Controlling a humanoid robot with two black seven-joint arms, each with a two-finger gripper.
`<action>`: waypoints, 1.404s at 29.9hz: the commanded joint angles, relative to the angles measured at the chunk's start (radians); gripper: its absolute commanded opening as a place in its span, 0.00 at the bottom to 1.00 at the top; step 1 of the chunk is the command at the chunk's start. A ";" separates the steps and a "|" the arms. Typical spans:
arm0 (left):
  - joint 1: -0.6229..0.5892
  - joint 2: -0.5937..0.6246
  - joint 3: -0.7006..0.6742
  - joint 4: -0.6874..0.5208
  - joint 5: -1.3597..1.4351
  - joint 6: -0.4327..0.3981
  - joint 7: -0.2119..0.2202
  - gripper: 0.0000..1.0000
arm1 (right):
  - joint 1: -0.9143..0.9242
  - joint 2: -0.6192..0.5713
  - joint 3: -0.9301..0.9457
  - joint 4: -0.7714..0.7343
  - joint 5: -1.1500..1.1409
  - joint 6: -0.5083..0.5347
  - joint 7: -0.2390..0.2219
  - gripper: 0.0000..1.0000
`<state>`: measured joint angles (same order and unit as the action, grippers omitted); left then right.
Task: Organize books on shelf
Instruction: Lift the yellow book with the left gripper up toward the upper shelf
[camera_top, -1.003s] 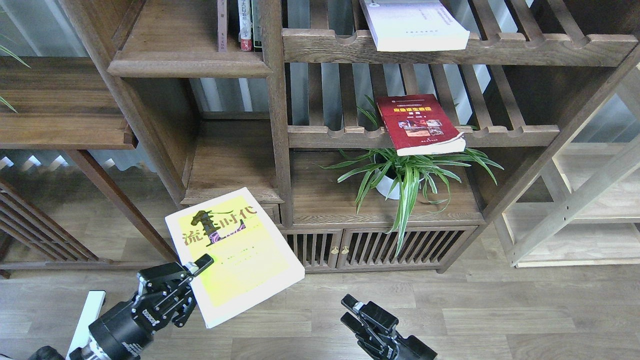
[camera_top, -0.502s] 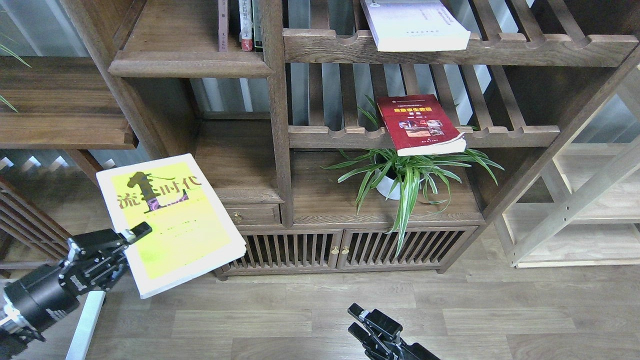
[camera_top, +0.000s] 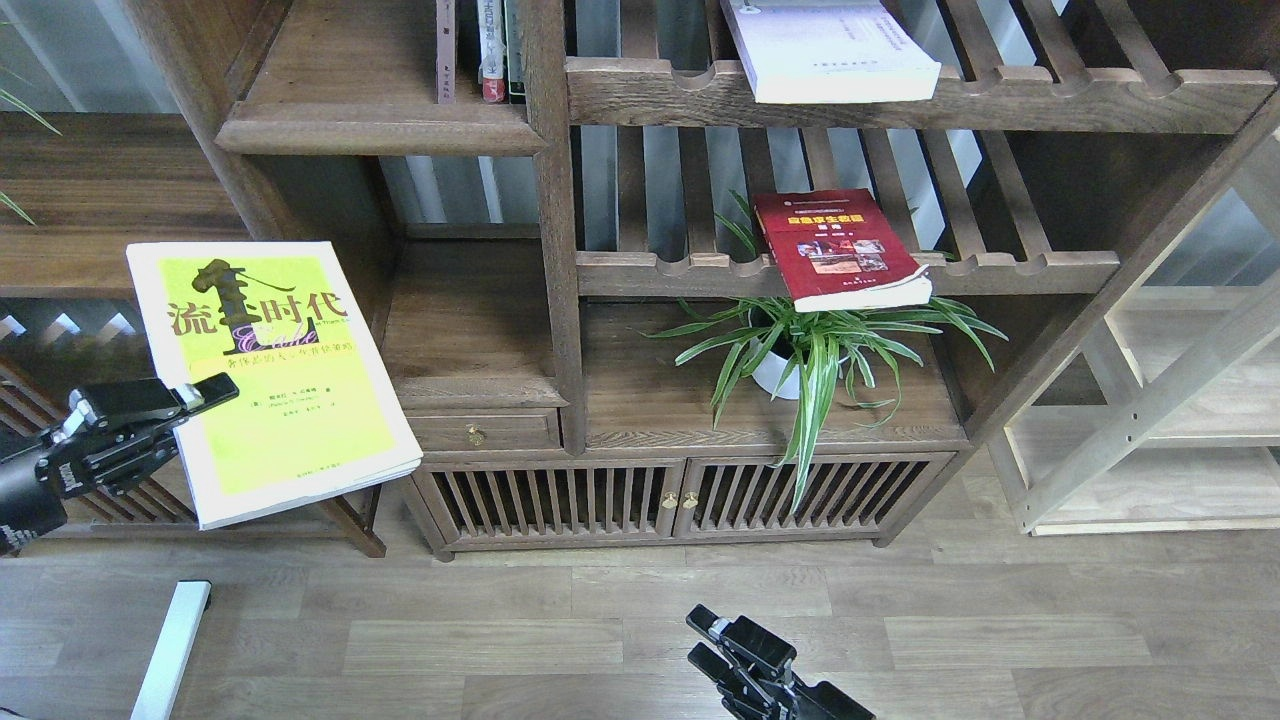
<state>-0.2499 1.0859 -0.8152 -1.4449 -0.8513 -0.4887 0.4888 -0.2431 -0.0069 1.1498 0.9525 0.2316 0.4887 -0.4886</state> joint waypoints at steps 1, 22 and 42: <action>-0.018 0.041 0.021 0.000 0.000 0.000 0.000 0.04 | 0.011 -0.001 -0.001 0.000 0.000 0.000 0.000 0.69; -0.305 0.016 -0.017 -0.025 0.199 0.000 0.000 0.00 | 0.039 -0.022 0.015 0.000 0.040 0.000 0.000 0.69; -0.307 0.235 -0.311 -0.157 0.230 0.000 0.000 0.00 | 0.053 -0.024 0.011 -0.001 0.077 0.000 0.000 0.69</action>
<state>-0.5554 1.2856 -1.0960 -1.6011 -0.6206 -0.4887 0.4888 -0.1934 -0.0314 1.1661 0.9509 0.3082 0.4887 -0.4887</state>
